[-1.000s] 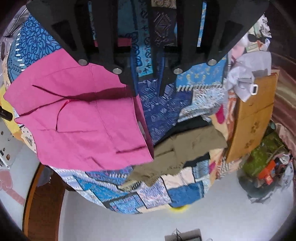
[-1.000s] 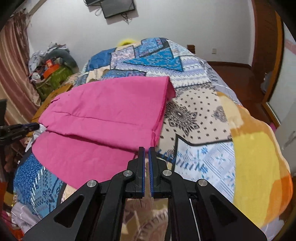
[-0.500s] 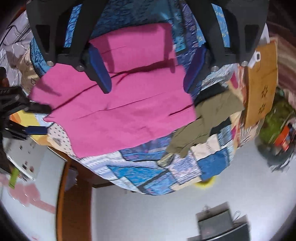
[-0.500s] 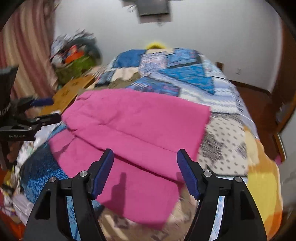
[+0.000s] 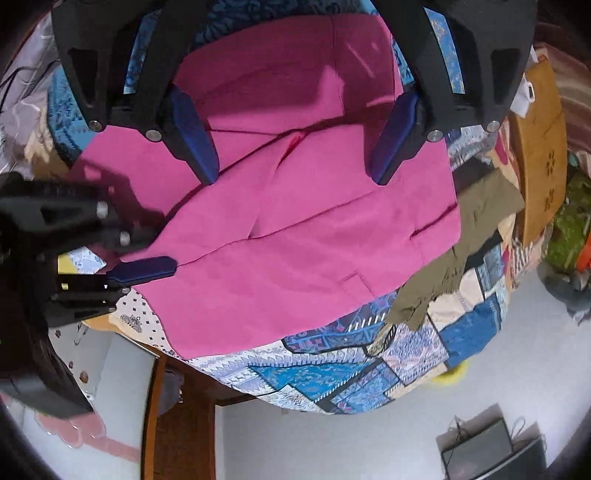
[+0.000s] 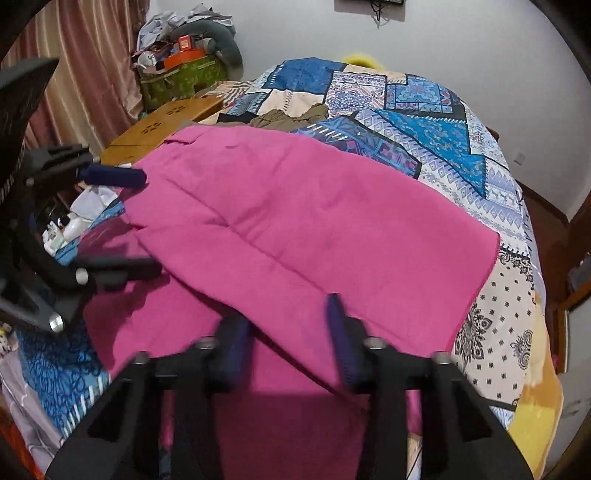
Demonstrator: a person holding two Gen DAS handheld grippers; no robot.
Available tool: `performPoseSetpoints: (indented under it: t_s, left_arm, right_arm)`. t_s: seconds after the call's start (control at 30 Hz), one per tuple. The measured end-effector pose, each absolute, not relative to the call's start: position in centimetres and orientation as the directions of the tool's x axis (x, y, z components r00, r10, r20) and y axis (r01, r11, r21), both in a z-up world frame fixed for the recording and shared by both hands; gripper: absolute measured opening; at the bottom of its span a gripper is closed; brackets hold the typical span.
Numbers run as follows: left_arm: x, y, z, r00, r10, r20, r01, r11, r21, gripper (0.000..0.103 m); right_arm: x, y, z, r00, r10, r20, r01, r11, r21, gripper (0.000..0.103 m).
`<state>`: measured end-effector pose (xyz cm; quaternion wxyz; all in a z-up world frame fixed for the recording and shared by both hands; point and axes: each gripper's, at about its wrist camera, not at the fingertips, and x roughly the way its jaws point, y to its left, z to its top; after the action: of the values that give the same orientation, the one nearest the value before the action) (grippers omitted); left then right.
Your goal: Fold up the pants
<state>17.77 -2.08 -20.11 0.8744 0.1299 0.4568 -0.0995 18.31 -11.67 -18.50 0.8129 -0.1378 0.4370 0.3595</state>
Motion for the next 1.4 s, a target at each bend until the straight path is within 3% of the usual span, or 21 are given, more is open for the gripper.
performPoseSetpoints:
  t_s: [0.13, 0.2, 0.27, 0.33, 0.43, 0.8, 1.2, 1.3, 1.4]
  left_arm:
    - [17.9, -2.9, -20.7, 0.583, -0.024, -0.812, 0.32, 0.926, 0.202, 0.081]
    - [18.0, -3.0, -20.8, 0.585, -0.019, -0.811, 0.327, 0.921, 0.214, 0.067]
    - [18.3, -3.1, -20.9, 0.585, -0.009, -0.811, 0.328, 0.917, 0.226, 0.04]
    - [18.4, -3.2, -20.6, 0.587, 0.003, -0.809, 0.323, 0.916, 0.237, 0.02]
    - [17.8, -3.8, -19.7, 0.611, 0.008, -0.792, 0.334, 0.904, 0.267, 0.012]
    - [14.0, -2.6, -15.8, 0.623, -0.112, -0.774, 0.361, 0.919, 0.158, 0.01]
    - [11.2, -2.9, -17.8, 0.573, -0.132, -0.809, 0.374, 0.92, 0.115, 0.011]
    - [11.0, -2.8, -18.3, 0.553, -0.123, -0.824, 0.36, 0.927, 0.104, 0.016]
    - [10.5, -2.5, -18.4, 0.539, -0.122, -0.833, 0.345, 0.935, 0.086, 0.029]
  right_arm:
    - [18.5, -12.0, -17.8, 0.371, 0.502, -0.781, -0.698, 0.706, 0.123, 0.011]
    - [18.5, -12.1, -17.4, 0.385, 0.513, -0.767, -0.694, 0.709, 0.126, 0.009]
    - [18.5, -12.1, -17.1, 0.393, 0.523, -0.756, -0.691, 0.71, 0.132, 0.008]
    - [18.4, -12.3, -16.8, 0.398, 0.534, -0.746, -0.69, 0.71, 0.14, 0.008]
    - [18.0, -12.4, -16.0, 0.406, 0.549, -0.73, -0.691, 0.707, 0.148, 0.007]
    - [14.6, -13.0, -12.9, 0.426, 0.589, -0.686, -0.722, 0.679, 0.135, 0.006]
    - [11.6, -13.5, -14.6, 0.391, 0.589, -0.707, -0.721, 0.674, 0.163, 0.007]
    - [10.9, -13.2, -15.4, 0.397, 0.562, -0.726, -0.713, 0.687, 0.142, 0.008]
    - [10.4, -13.1, -15.9, 0.391, 0.533, -0.75, -0.704, 0.698, 0.129, 0.009]
